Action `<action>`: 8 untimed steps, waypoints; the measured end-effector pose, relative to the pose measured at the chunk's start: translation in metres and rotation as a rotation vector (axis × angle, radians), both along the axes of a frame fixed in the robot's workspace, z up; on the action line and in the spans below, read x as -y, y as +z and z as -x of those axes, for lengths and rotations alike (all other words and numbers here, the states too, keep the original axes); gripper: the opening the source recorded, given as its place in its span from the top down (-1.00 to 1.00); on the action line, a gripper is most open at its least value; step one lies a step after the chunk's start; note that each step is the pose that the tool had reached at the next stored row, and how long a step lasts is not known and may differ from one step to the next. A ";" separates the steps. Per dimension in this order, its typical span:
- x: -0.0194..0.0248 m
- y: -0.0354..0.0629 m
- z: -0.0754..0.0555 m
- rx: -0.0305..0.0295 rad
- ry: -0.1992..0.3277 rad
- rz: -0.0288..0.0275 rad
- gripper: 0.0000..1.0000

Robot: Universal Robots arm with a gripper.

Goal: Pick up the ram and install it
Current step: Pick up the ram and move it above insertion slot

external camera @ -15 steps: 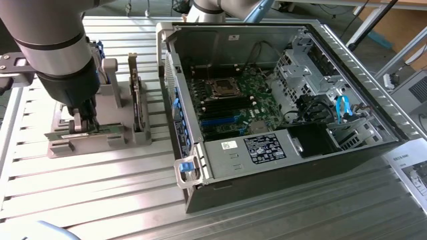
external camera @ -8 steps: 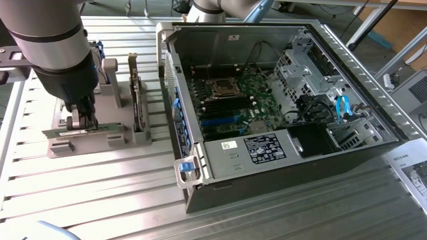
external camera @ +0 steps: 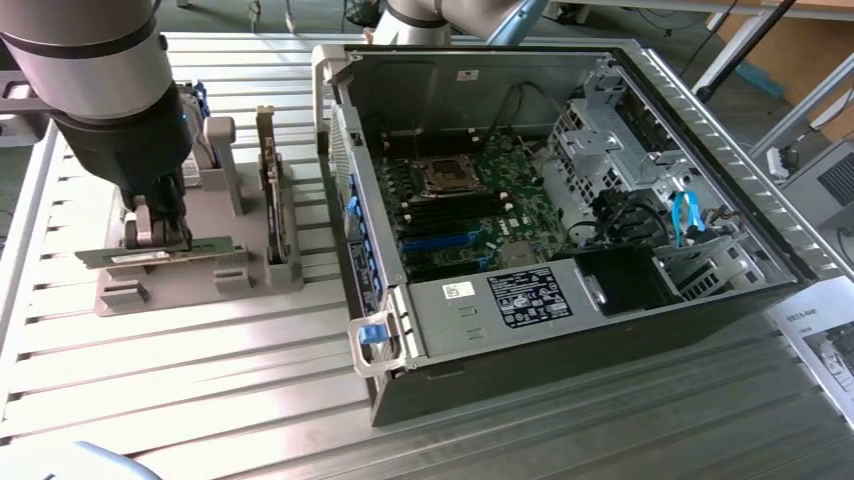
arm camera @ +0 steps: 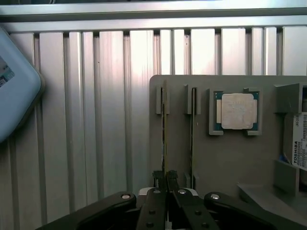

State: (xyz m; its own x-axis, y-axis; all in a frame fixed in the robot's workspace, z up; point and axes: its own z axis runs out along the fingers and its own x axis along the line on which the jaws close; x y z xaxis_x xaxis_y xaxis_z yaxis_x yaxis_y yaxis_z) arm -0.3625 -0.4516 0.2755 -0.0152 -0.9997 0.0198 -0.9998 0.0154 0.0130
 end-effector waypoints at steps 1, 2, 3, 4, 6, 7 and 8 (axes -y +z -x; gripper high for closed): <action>0.0000 0.0017 0.000 0.0000 0.000 0.0001 0.76; 0.0000 0.0036 0.000 0.0000 0.000 0.0000 0.76; 0.0000 0.0054 0.000 -0.0001 0.000 0.0000 0.76; 0.0000 0.0074 0.000 -0.0001 0.000 0.0001 0.76; 0.0000 0.0106 0.000 0.0000 0.000 0.0000 0.76; 0.0000 0.0124 0.000 0.0000 0.000 0.0000 0.76; 0.0000 0.0144 0.000 -0.0001 0.000 0.0000 0.76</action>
